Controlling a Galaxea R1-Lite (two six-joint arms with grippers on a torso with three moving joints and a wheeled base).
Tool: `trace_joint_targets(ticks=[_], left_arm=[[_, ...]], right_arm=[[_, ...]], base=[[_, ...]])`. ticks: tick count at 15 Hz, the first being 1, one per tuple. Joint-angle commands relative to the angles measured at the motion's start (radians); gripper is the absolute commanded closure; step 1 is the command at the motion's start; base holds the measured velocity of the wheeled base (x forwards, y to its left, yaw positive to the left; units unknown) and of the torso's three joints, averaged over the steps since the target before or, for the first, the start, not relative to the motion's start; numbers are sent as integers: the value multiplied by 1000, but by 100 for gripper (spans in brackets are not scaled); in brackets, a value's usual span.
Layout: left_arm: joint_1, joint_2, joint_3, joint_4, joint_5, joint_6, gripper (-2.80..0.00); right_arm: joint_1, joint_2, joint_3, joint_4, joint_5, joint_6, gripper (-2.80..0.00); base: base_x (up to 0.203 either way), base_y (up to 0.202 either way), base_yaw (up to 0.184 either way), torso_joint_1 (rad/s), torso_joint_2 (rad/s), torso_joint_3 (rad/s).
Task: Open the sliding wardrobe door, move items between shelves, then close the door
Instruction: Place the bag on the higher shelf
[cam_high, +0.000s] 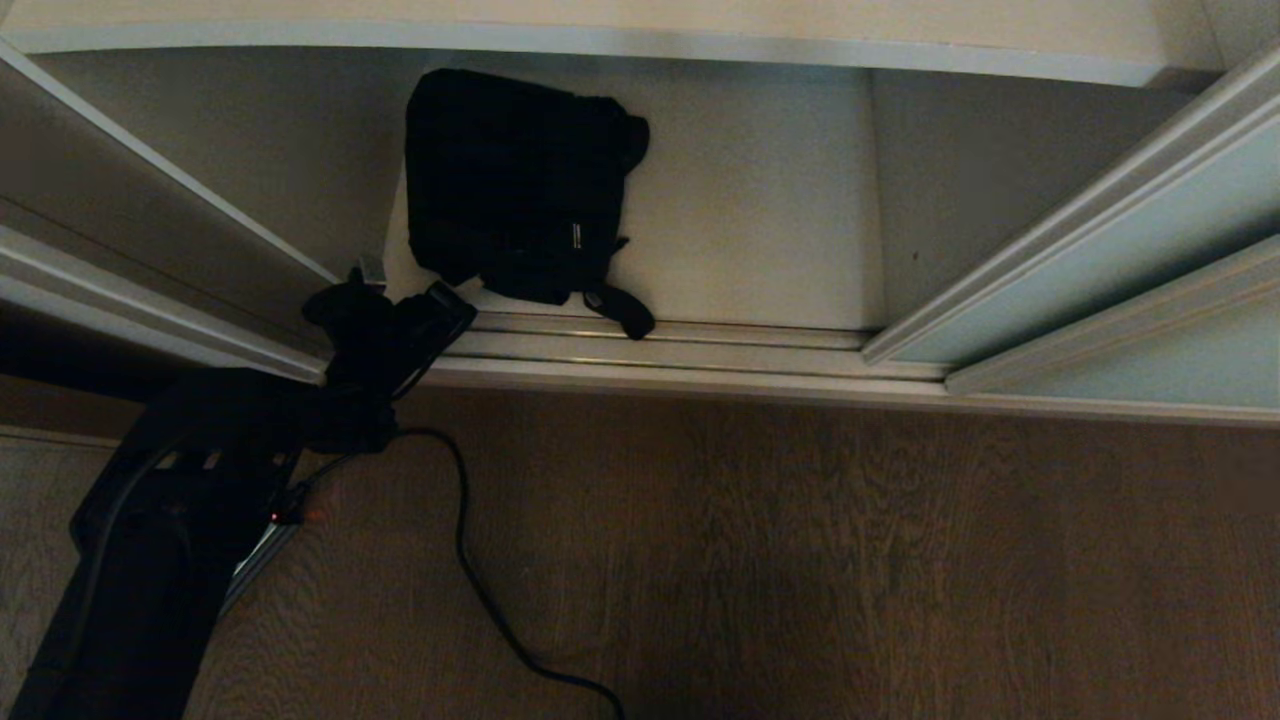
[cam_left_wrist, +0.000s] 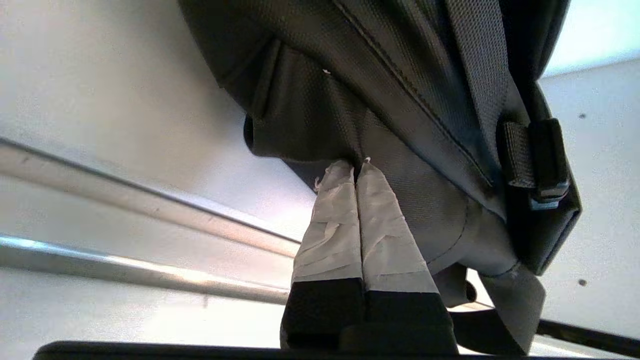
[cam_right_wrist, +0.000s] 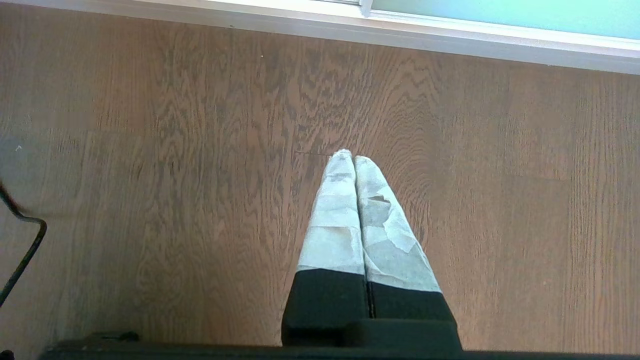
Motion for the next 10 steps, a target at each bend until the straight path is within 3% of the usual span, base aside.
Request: trace_joint_targets(ticks=[1,6,10], left_arm=[[0,-13,-5,-6,-8,-4,0],[-4,-114,68,49,-3,7,0],[-5,-290,303,190,-3,31,0]], right_arm=[[0,-3,0,0,0,0,0],[0,-2,0,0,0,0,0],[0,-3,0,0,0,0,0]], base=[[0,0,0,0,0,0],[0,0,0,0,0,0],[0,0,0,0,0,0]])
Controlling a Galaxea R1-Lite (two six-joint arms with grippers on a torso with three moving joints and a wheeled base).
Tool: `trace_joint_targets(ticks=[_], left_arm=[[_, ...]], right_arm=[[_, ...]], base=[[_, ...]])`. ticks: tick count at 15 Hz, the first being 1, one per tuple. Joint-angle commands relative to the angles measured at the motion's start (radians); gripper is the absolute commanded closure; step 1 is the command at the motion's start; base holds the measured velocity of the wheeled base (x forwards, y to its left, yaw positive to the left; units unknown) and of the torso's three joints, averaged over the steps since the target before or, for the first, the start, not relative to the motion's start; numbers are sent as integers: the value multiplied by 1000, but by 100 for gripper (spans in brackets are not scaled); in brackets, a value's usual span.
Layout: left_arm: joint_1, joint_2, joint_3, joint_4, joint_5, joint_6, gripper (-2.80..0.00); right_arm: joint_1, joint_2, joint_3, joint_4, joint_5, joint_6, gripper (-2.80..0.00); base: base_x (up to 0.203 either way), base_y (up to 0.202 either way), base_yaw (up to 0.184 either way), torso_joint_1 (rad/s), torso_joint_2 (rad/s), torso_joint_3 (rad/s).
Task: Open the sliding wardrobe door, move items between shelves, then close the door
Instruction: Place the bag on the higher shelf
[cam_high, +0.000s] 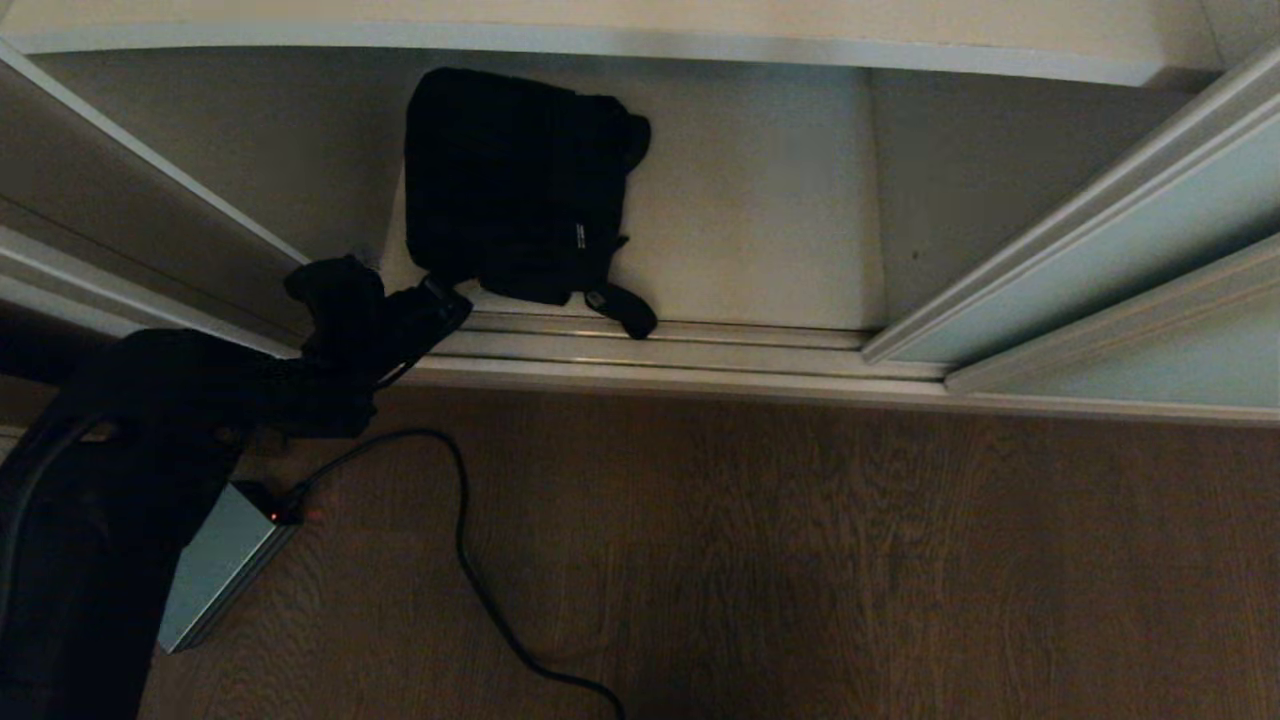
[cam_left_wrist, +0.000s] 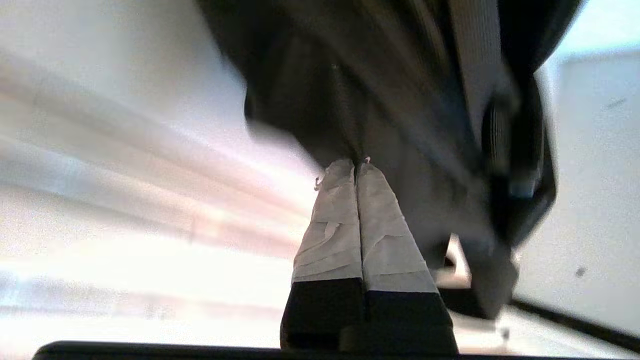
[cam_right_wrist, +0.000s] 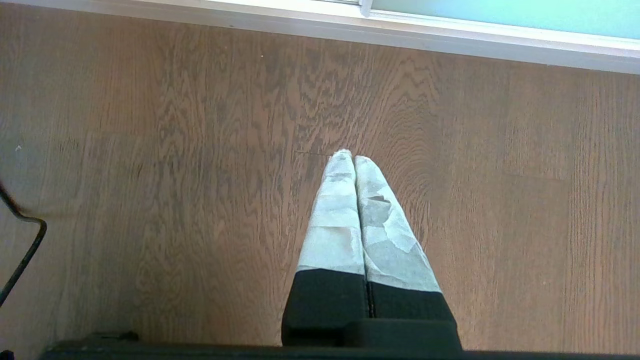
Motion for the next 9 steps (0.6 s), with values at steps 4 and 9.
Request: trace_joint_targets(ticks=[4,9], left_arm=[[-18,-293,287,108,-2,33,0],[-33,-460,441,257,65,59,0]], right_arm=[[1,-2,0,-1,1,0,0],[0,-3,2,-1,1,0,0]], base=[[0,0,0,0,0,0],[0,0,0,0,0,0]])
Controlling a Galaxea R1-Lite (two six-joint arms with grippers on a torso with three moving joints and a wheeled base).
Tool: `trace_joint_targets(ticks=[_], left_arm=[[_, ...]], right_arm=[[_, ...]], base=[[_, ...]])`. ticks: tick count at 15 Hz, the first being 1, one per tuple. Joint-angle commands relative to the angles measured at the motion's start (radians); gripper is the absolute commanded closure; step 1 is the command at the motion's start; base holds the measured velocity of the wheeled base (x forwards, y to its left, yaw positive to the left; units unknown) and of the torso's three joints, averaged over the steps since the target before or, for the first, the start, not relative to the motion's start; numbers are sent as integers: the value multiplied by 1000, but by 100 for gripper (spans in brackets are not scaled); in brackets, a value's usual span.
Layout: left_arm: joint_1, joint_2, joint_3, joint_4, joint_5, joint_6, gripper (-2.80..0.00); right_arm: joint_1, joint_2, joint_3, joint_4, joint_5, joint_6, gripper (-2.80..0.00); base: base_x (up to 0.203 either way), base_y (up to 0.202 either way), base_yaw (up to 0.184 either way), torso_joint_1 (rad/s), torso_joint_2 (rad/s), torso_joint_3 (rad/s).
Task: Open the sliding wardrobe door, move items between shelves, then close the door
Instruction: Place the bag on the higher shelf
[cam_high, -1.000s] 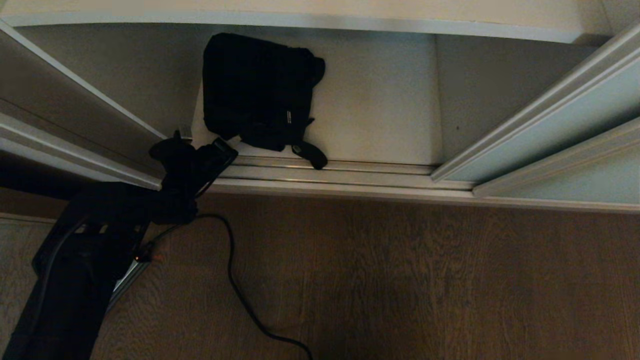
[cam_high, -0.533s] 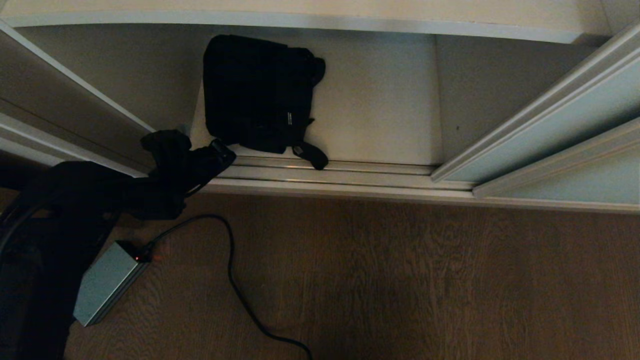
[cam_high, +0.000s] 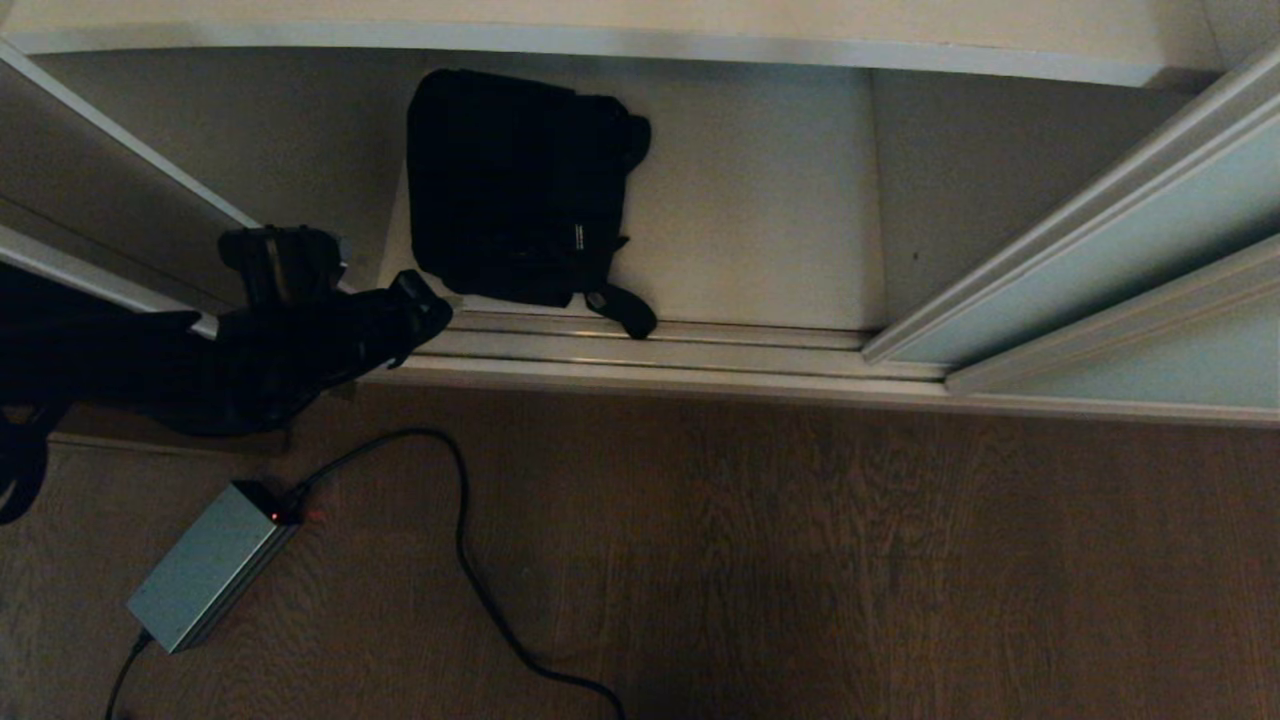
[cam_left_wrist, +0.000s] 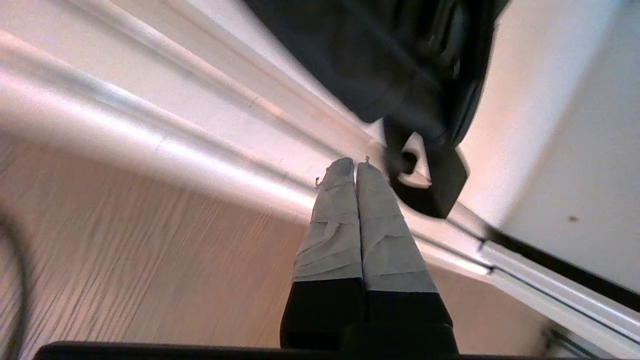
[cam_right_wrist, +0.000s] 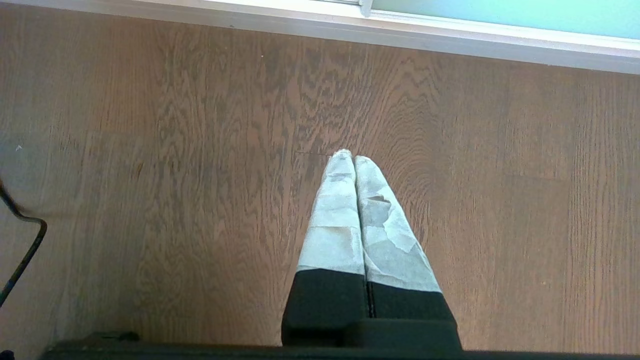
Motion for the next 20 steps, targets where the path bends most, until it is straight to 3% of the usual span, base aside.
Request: trace_joint_targets(ticks=[1,5,8,9,12,20], left_arm=[[-10,-67,35,15,65,-2,0],[-8,26,-48,-4,98,1,0],[-8,167,-184,-57,101,1,0],[-8,202,-222,-69,102,2,-280],[-3,262,-280,-78,100,-5,-280],[31,468,-574,-76,104,-45,-280]], right_arm=[[0,-2,0,0,0,1,0],[0,-2,0,0,0,1,0],[1,-3,1,0,0,1,0],[0,-3,0,0,0,1,0],[0,-3,0,0,0,1,0],[0,-3,0,0,0,1,0]], base=[[0,0,0,0,0,0],[0,0,0,0,0,0],[0,0,0,0,0,0],[0,0,0,0,0,0],[0,0,0,0,0,0],[0,0,0,0,0,0]])
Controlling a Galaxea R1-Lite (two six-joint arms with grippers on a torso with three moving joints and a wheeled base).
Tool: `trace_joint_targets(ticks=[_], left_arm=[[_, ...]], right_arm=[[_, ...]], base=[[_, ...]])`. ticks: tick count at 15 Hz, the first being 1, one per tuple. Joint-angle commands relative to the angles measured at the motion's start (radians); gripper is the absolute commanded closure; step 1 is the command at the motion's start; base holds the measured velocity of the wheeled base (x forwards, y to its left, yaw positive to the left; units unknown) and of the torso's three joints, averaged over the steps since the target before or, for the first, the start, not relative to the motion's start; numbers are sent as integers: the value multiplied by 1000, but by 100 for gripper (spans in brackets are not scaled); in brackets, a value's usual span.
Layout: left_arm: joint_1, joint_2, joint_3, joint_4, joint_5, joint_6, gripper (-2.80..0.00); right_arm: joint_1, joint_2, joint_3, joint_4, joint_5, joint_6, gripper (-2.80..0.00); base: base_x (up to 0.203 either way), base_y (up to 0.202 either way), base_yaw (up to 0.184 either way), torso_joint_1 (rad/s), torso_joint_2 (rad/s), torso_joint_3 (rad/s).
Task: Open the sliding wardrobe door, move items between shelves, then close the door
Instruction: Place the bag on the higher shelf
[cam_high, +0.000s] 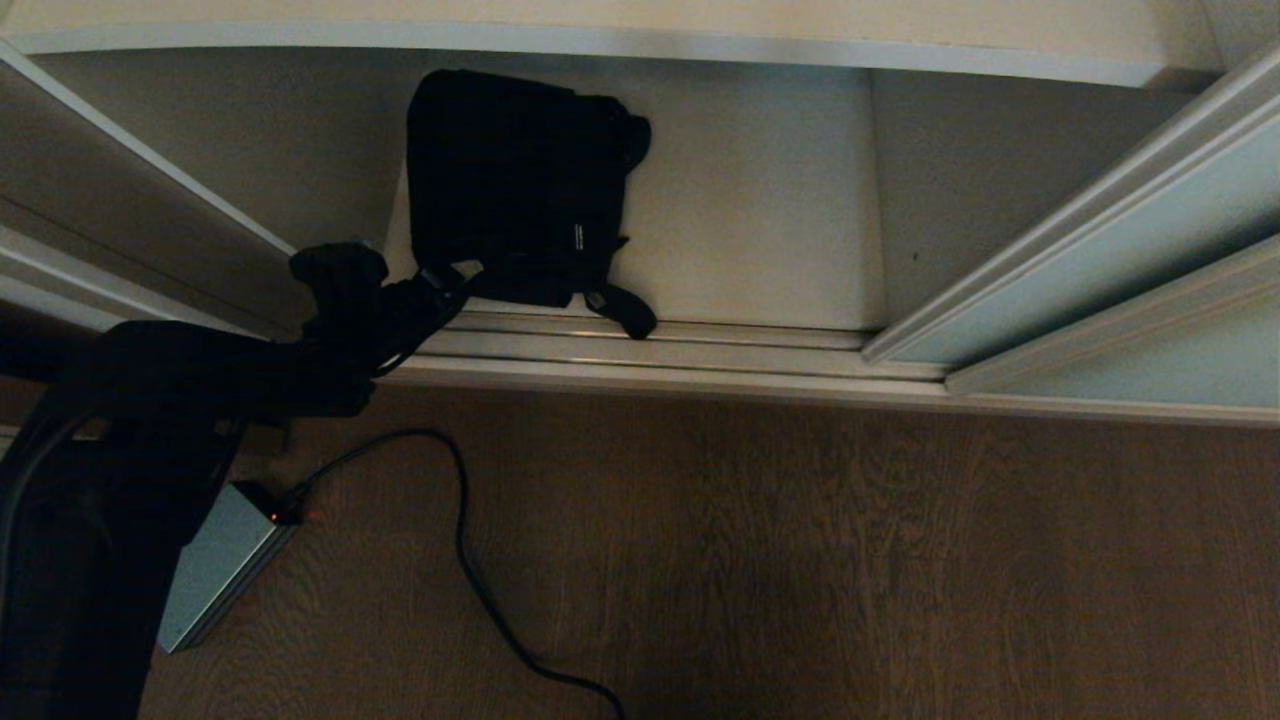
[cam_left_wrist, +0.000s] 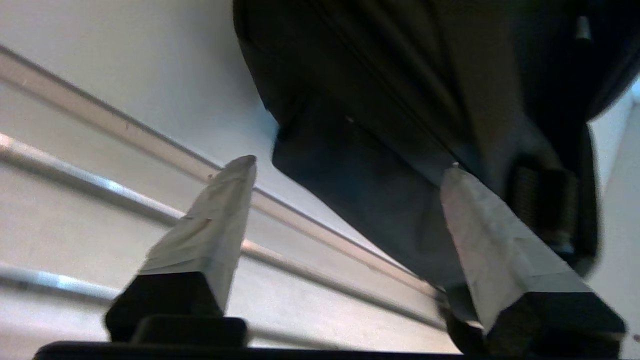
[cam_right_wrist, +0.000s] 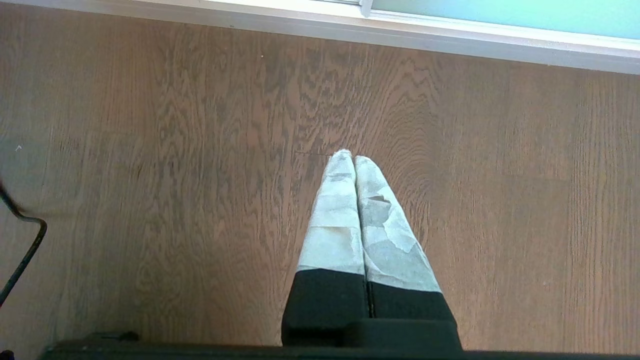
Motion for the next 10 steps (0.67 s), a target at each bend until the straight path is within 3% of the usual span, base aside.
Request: trace_joint_targets(ticks=[1,3,7,10], left_arm=[[14,72,-48,-20,-27,-4,-280],[22,85,-48,-74,-86,-5,-280],[23,112,-48,-167,-91,-7,-280],[23,107,-48,-215,-88,-53,-280]], right_arm=[[0,-3,0,0,0,0,0],[0,-2,1,0,0,0,0],[0,-2,0,0,0,0,0],[0,-3,0,0,0,0,0]], base=[[0,0,0,0,0,0],[0,0,0,0,0,0],[0,0,0,0,0,0],[0,0,0,0,0,0]])
